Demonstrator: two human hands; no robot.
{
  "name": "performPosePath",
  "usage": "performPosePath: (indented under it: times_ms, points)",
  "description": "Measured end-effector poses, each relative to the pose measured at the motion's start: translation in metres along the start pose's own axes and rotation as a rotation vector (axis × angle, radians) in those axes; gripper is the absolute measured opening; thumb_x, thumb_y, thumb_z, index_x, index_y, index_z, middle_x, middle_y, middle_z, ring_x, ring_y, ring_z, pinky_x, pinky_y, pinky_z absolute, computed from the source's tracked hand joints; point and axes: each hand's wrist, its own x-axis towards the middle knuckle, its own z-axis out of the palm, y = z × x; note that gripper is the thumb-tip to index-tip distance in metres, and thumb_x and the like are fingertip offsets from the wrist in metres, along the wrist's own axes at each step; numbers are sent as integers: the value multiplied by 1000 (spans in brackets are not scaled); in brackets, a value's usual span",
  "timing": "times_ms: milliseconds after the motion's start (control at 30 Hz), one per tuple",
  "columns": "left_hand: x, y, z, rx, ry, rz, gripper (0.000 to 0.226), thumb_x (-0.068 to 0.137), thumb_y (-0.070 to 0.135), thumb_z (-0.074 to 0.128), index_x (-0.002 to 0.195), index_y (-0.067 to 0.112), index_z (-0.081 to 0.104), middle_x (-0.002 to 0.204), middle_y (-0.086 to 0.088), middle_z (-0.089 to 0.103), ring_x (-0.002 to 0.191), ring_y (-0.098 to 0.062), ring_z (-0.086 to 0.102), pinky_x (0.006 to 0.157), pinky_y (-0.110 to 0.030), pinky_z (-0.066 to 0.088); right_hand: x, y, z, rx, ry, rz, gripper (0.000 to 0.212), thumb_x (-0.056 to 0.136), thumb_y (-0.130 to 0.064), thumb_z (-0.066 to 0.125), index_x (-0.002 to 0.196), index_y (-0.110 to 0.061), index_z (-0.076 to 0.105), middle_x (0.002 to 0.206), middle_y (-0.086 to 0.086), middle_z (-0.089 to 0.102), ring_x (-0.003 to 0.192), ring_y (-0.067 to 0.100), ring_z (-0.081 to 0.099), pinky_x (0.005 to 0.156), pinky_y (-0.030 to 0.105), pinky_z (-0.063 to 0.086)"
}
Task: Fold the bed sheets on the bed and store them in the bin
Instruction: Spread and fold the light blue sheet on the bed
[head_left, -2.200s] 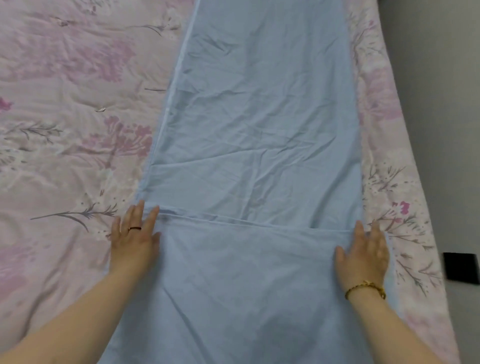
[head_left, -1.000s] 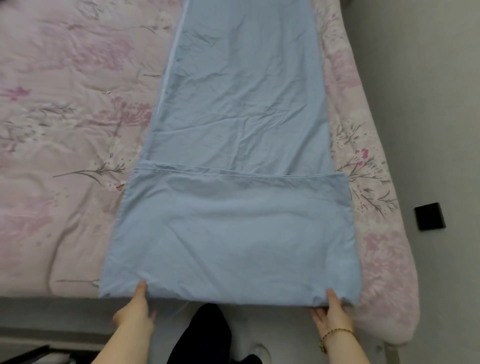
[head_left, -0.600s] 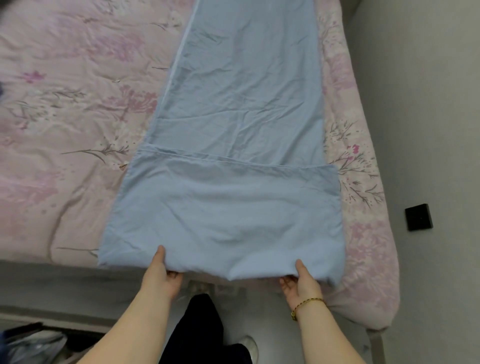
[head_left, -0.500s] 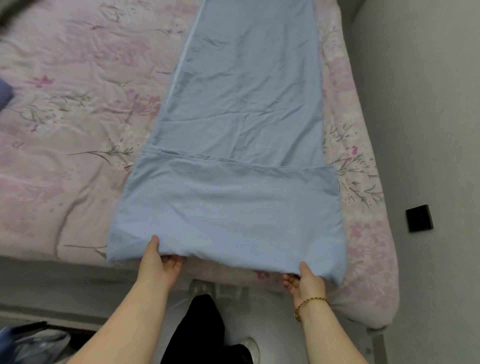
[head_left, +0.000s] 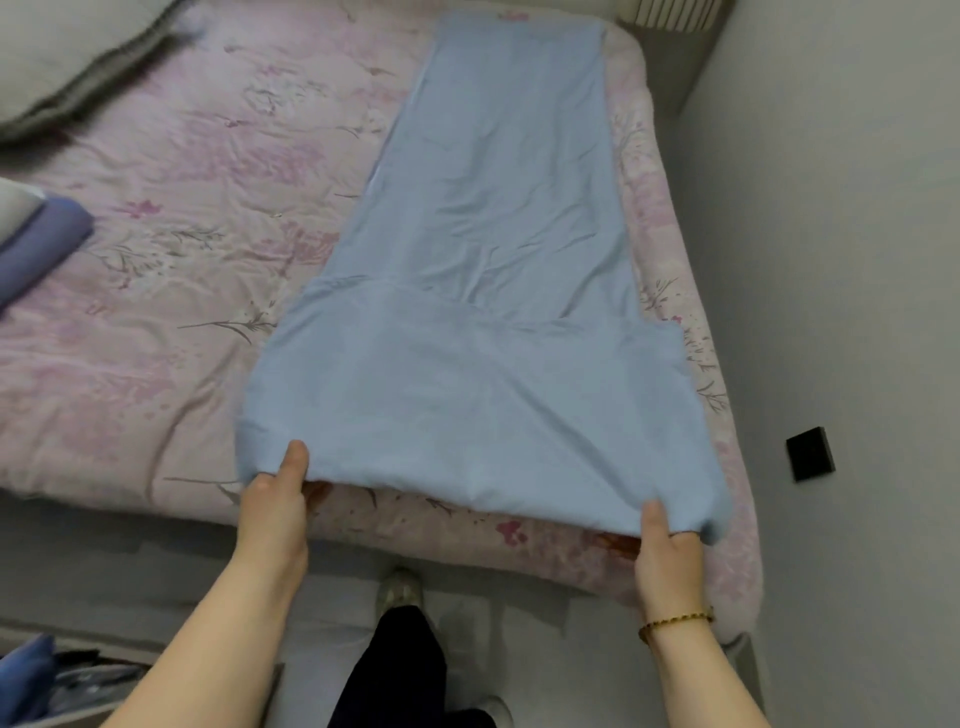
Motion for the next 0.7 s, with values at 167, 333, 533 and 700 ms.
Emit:
performPosePath:
  times_ms: [167, 333, 533, 700]
  points:
    - [-31, 0, -32, 64, 48, 54, 33, 98, 17, 40, 130, 9, 45, 125, -7, 52, 95, -15, 56, 82, -22, 51, -34, 2, -29, -19, -21, -51, 38, 95, -12, 44, 126, 10, 47, 129, 20, 51, 123, 31, 46, 90, 22, 31]
    - [-75, 1, -85, 292, 197, 138, 40, 94, 16, 48, 123, -12, 51, 129, -24, 52, 120, -30, 49, 89, -28, 30, -80, 9, -63, -80, -40, -52, 36, 88, 0, 54, 121, 14, 51, 131, 28, 48, 123, 26, 45, 84, 9, 35]
    - [-76, 19, -86, 388, 234, 195, 41, 95, 20, 48, 124, -9, 51, 133, -21, 50, 123, -32, 46, 101, -37, 33, -77, -13, -62, -69, -140, -128, 36, 89, -1, 52, 122, 11, 51, 130, 23, 51, 124, 28, 45, 92, 22, 30]
    - [-54, 34, -45, 356, 222, 263, 38, 96, 17, 46, 125, -6, 50, 132, -19, 51, 122, -30, 46, 93, -28, 32, -47, -37, -37, -100, -106, -158, 33, 92, -6, 49, 120, 11, 53, 114, 18, 56, 110, 27, 50, 79, 18, 30]
